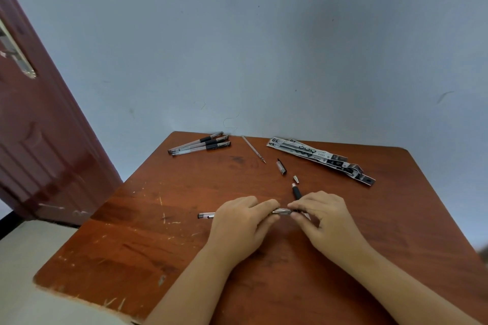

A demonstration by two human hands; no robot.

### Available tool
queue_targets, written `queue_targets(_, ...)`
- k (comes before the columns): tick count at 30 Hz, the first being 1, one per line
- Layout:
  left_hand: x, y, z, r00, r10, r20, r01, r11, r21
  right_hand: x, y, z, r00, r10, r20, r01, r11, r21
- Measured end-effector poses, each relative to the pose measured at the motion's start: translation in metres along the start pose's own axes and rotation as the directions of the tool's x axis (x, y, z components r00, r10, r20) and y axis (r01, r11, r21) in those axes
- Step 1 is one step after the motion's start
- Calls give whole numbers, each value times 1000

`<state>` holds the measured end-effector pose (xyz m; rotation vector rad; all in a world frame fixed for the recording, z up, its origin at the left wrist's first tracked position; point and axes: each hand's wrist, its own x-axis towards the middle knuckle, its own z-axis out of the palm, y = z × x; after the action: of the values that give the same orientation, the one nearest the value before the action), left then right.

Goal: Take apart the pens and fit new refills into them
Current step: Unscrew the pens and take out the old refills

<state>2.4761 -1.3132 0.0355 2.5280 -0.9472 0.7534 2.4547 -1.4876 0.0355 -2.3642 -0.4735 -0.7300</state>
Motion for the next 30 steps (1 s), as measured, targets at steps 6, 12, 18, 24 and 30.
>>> queue_targets(6, 4, -3, -7, 957, -284, -61, 282, 959, -41, 6, 8, -8, 998, 62, -27, -64, 995, -73)
queue_targets(12, 4, -16, -2, 878, -477, -27, 478, 877, 41, 49, 3, 6, 995, 102, 13, -96, 965, -245)
queue_targets(18, 0, -21, 2, 875, -480, -57, 478, 877, -51, 92, 2, 42, 950, 279, 140, -208, 900, -383)
queue_targets(24, 1, -25, 3, 859, -508, -58, 499, 858, -123, 95, 7, 51, 942, 275, 191, -151, 858, -491)
queue_targets(30, 1, -22, 1, 846, -530, -51, 517, 841, -162, 92, 9, 48, 959, 209, 191, -91, 866, -491)
